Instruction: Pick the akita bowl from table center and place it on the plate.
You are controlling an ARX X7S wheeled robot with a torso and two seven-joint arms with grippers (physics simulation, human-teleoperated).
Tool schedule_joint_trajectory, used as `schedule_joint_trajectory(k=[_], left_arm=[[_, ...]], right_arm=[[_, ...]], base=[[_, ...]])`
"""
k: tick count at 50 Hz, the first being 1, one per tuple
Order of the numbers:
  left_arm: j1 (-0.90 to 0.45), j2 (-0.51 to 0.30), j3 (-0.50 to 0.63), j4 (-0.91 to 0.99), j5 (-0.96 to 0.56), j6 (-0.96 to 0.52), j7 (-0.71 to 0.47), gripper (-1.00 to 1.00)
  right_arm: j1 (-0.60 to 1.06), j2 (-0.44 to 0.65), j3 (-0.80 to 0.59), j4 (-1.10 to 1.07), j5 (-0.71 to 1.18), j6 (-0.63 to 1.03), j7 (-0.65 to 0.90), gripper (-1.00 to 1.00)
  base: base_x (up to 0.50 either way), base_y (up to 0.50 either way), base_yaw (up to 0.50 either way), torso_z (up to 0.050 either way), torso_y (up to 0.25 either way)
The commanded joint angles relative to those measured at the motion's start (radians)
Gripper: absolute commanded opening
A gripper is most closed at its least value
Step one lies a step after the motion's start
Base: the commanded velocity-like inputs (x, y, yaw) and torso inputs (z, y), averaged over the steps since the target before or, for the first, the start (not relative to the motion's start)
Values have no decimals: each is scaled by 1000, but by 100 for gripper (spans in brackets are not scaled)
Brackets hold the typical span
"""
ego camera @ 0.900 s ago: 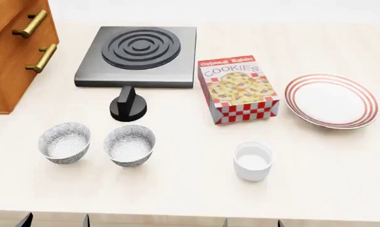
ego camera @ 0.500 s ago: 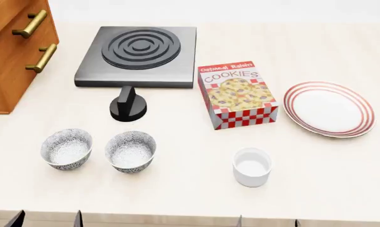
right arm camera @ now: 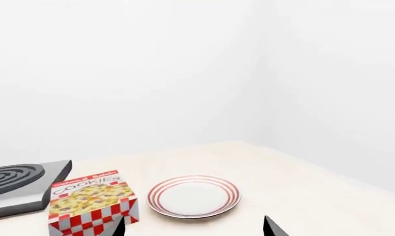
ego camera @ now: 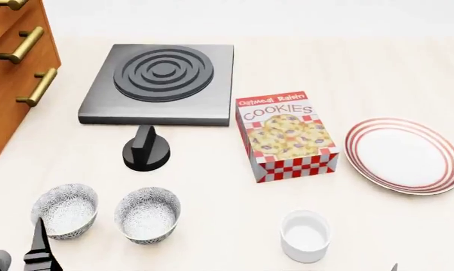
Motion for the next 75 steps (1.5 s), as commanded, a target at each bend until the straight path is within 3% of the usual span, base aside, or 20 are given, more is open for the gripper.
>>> schedule_joint_trajectory(k=[1,32,60,68,75], left_arm=[[-21,-19,-25,-2,-27,-7,-19,100],[-23,-42,-22,0,-61,-9,-40,100],[-19,-59,-17,13,-84,-13,-57,100],[-31,-69,-28,13,-96,-24,-68,100],[-50,-76,-47,-3,-105,-23,-80,100]], right_arm=[[-38,13,25,-42,12,-40,31,100],[-54,47,7,-37,5,-92,55,100],[-54,66,-9,-27,68,-129,54,100],[58,168,-147,-151,140,181,-10,100],[276,203,-280,-141,339,458,-120,100]], base=[[0,0,0,0,0],[285,0,0,0,0],[54,0,0,0,0],[0,0,0,0,0],[0,0,0,0,0]])
